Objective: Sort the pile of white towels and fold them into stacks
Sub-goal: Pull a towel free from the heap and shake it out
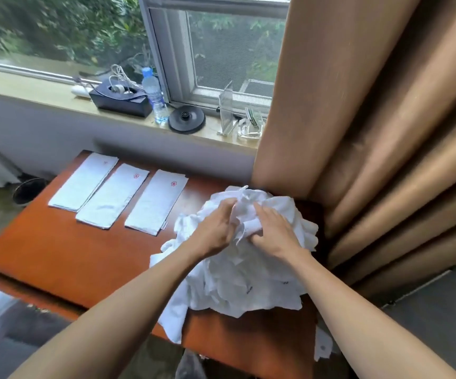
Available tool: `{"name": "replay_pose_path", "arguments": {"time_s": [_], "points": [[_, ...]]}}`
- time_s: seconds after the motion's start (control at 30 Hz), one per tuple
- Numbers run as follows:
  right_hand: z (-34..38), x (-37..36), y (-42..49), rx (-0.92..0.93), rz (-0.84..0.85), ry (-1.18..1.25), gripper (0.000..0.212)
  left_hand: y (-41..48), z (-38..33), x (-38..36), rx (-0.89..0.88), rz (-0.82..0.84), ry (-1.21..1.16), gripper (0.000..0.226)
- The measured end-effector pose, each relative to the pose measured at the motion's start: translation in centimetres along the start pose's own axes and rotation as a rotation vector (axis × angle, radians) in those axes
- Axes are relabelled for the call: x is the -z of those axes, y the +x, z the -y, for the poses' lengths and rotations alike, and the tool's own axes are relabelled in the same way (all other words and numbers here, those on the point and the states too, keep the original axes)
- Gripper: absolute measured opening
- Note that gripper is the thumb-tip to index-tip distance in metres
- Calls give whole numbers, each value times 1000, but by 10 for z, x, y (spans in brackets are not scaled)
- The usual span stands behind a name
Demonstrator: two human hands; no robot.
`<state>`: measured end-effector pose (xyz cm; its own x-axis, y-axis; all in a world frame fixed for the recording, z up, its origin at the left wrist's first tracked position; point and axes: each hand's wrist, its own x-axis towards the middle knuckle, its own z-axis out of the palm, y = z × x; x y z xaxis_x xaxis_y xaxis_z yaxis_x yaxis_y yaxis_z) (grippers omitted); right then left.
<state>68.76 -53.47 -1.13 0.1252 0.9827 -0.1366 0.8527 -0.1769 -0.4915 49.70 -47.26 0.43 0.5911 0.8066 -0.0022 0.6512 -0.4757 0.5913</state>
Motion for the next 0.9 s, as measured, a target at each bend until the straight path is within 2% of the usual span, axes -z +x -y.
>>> {"name": "replay_pose_path", "arguments": {"time_s": [0.07,0.2,0.33,0.43,0.5,0.6,0.7,0.77,0.83,0.9], "points": [[-1,-10,3,5,102,-6,91,-1,4,-4,3,99,-51,66],[-5,-23,-3,-6,150,7,83,3,18,-16,60,157,181,64],[-8,-17,-18,-17,-24,96,60,16,19,-14,85,239,118,69],[-4,-2,-22,-3,-218,189,42,26,13,1,77,206,120,70],[1,13,-22,-54,-269,277,28,28,1,12,13,143,87,76],[11,34,-25,-92,-337,443,10,22,-21,19,-208,140,3,80],[21,55,-28,-100,-407,593,19,17,-45,20,-318,223,-73,66],[24,72,-30,-70,-470,677,11,16,-62,22,-230,251,-245,42],[22,88,-33,-39,-524,737,19,17,-78,23,-121,245,-435,31],[23,105,-39,-9,-557,775,27,23,-89,25,-97,122,-431,18]]}}
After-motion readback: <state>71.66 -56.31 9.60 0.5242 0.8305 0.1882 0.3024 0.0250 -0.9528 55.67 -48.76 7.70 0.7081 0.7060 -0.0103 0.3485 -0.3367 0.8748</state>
